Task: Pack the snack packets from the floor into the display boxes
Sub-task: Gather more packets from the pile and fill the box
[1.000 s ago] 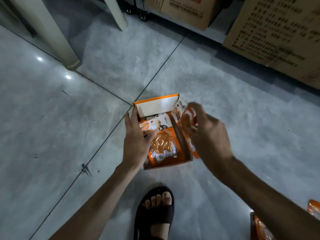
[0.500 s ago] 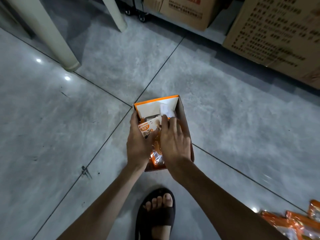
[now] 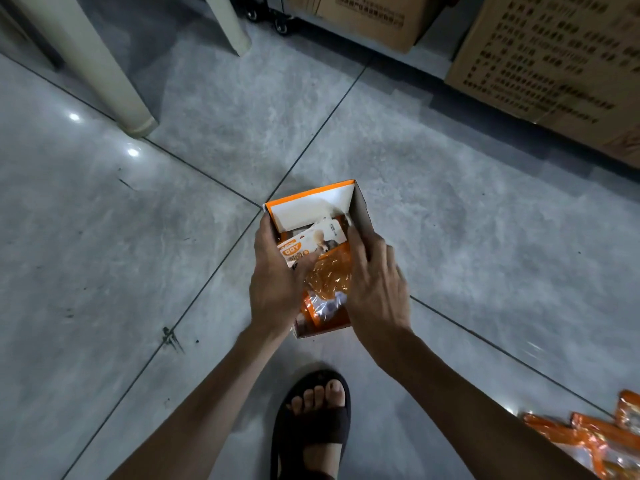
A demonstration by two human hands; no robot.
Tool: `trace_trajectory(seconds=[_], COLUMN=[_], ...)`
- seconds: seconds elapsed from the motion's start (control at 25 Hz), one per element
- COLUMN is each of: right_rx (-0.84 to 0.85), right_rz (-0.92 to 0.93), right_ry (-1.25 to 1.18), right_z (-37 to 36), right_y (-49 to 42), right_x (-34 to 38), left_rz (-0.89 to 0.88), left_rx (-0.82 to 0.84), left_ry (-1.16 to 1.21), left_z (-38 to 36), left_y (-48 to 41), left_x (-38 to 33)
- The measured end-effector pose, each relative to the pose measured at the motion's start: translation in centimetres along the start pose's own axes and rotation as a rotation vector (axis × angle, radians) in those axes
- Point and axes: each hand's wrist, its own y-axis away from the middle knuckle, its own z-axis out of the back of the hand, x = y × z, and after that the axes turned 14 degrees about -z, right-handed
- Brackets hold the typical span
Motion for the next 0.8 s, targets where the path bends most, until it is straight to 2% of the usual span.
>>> trace_trajectory(seconds=[0.08,0.2,0.28,0.36,0.44,0.56,0.72,0.8], right_rx=[-0.088,-0.035,-0.036,-0.053,-0.029,-0.019,0.069,0.133], right_rz=[-0.001,-0.065,-0.040,-0.048,-0.152,-0.327,-0.600,-0.692], right_ry=[-0.043,-0.294,-0.367,-0.427,-0.507,-0.583,-0.540,-0.468], right_z=[0.0,0.5,1.6,3.2,5.4,9.3,13.6,14.2], right_y=[0.2,0.7,1.1,1.6,2.5,5.0,10.4,13.8], right_x=[-0.6,-2.0,-3.4,-5.3,-8.2,-14.4,-24.2,-29.0], left_rz=[-0.011,-0.107,-0.180,-0.310,-0.468,-0.495,-0.331,-0.336], left_rx=[-0.002,0.021,0.062,0.086,0.146,0.413,0.967,1.201], left_ry=[-0.061,-0.241,-0.416,-0.527,-0.524,-0.369,-0.264,-0.317], left_z=[0.2,0.2,0.1,-0.2,-1.1,-3.6,-7.5,-9.5], left_y=[-0.1,-0.3,0.0,0.5,1.3,2.7,5.9,8.4], left_x=[-0.6,-1.9,-3.8,-6.3,-9.4,-15.1,-22.9,-25.3])
